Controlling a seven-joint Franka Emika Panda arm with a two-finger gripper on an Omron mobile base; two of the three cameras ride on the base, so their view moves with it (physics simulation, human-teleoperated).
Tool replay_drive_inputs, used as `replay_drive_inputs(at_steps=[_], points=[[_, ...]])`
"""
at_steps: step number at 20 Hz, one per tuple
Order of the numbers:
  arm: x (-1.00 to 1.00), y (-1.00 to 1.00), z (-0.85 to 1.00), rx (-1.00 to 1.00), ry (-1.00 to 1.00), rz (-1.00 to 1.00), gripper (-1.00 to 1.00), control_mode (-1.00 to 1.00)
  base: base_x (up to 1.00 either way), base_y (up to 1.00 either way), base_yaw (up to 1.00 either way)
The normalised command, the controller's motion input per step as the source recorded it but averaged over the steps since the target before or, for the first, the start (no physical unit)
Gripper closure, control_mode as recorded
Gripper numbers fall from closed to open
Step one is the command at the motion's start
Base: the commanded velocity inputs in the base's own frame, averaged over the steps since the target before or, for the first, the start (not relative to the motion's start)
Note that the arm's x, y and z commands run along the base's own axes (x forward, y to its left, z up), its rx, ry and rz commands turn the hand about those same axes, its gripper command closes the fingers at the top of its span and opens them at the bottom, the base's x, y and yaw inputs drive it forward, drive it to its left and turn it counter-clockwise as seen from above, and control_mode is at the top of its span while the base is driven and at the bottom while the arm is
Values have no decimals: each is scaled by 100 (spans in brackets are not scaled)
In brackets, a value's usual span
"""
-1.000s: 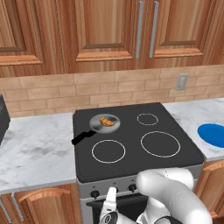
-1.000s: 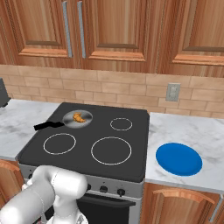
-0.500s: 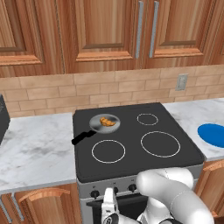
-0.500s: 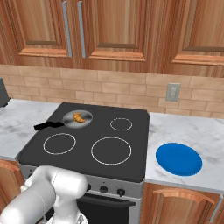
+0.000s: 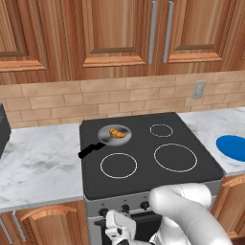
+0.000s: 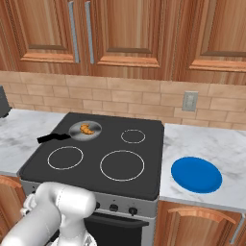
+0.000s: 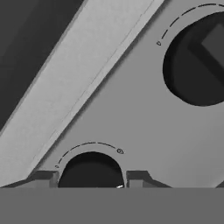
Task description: Pick the croissant and place it on the pan. Then turn on the stove to warm the croissant.
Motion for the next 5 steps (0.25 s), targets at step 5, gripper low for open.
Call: replay_drive_inputs(at_steps=[5], points=[[-5,21,-7,-39,-7,0,100,-100,0,0,0]])
